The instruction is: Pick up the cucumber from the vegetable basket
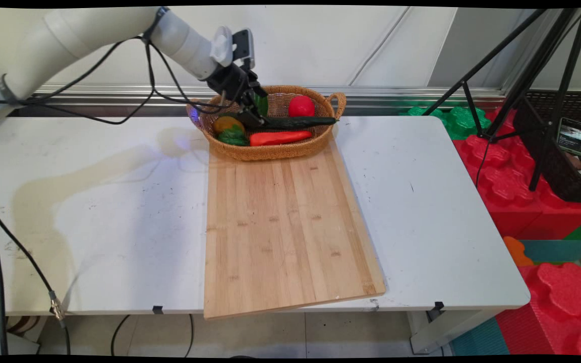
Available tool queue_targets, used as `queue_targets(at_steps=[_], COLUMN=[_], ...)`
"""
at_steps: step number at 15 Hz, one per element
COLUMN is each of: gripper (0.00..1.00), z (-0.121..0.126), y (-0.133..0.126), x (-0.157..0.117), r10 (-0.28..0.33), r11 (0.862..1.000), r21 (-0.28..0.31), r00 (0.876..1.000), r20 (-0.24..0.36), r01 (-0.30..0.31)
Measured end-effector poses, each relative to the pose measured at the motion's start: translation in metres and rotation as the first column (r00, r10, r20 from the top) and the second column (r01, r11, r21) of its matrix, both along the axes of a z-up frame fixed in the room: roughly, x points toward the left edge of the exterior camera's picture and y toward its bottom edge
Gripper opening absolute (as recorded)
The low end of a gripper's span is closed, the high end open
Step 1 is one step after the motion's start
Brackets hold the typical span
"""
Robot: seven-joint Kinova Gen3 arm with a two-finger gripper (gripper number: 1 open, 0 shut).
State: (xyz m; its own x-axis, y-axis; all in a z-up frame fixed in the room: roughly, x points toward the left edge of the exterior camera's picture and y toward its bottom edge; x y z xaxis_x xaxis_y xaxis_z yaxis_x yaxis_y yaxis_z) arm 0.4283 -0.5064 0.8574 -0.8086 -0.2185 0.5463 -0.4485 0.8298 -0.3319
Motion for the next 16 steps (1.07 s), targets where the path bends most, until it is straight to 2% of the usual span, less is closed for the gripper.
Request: queue_targets(at_steps=[7,16], gripper=[1.00,1.00], z=[-0.020,-0.032], y=[-0.028,-0.042], x=[-0.020,-0.030], r10=[-0.012,-0.018], r11=[1.000,1.000], r21=[0.010,0.019], r00=[0.999,0.998], r20=[0.033,0.053], r01=[0.012,0.017])
